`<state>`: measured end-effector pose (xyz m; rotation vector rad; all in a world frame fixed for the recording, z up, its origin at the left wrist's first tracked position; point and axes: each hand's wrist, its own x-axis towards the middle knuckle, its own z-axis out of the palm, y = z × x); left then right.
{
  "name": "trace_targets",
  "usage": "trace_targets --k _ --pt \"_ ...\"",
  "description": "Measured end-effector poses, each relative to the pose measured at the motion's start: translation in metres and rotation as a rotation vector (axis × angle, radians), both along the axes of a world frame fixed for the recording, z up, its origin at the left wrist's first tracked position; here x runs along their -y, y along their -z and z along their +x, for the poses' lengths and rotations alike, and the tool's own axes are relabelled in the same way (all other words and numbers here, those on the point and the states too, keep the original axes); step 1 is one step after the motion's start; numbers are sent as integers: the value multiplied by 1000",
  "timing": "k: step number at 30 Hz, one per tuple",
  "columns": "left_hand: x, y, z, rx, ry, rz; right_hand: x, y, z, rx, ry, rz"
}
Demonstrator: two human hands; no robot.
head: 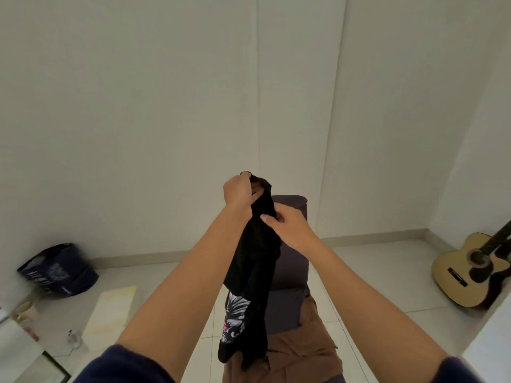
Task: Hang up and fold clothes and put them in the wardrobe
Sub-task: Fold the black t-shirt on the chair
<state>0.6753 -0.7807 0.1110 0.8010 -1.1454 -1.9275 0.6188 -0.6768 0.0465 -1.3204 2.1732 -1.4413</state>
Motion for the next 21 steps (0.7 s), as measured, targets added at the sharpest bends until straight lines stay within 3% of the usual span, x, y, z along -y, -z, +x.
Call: trace_targets --k 4,8,11,13,16,19,21 --pt "11 0 29 204 -243 -386 6 -21 -3 55 250 -210" --pt "6 -3 49 -3 67 -622 11 -53 -5 340 317 -346" --pt "3 2 57 34 264 -826 16 -73 -3 542 328 -418" --pt "7 14 64 122 416 -899 11 -79 -3 650 318 -462" --pt "14 35 75 281 544 -917 -1 -79 -3 666 310 -466" --pt "23 62 80 605 603 -1096 -11 -75 -4 655 314 -484" --pt "32 84 83 796 528 -1122 -16 -70 -4 567 305 -419"
